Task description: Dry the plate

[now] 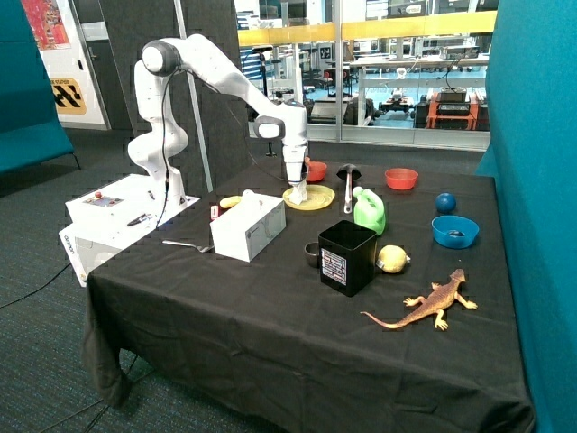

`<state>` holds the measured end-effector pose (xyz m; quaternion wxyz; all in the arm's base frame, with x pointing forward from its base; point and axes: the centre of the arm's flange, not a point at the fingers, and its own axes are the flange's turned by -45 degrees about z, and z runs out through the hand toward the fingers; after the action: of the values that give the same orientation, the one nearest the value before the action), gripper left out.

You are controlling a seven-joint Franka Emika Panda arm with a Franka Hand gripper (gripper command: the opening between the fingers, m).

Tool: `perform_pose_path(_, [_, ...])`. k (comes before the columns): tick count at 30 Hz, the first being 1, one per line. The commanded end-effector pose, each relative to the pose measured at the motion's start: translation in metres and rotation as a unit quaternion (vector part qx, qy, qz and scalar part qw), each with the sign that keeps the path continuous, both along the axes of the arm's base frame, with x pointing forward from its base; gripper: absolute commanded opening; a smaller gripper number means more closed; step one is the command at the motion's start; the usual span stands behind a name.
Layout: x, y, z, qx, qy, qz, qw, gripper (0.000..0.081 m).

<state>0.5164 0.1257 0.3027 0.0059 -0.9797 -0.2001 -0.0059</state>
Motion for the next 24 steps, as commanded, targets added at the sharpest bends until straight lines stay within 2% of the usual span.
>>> perform_pose_path(1, [0.02, 0.047, -0.007, -0.00703, 0.0045, 0.021, 0.9997, 0.0])
perform_pose_path(6, [0.037, 0.067, -0.006, -0.00706, 0.0045, 0.028, 0.9996, 0.0])
perform_pose_path(12, [0.059, 0.07, -0.002, -0.00704, 0.0045, 0.023, 0.9997, 0.0])
perform_pose_path(15, [0.068, 0.065, 0.0, -0.00701, 0.0045, 0.017, 0.9998, 0.0])
perform_pose_path(19, [0.08, 0.044, 0.004, -0.00693, 0.0046, 0.0, 1.0, 0.0])
perform_pose_path(24, [0.086, 0.026, 0.005, -0.00687, 0.0047, -0.014, 0.9999, 0.0])
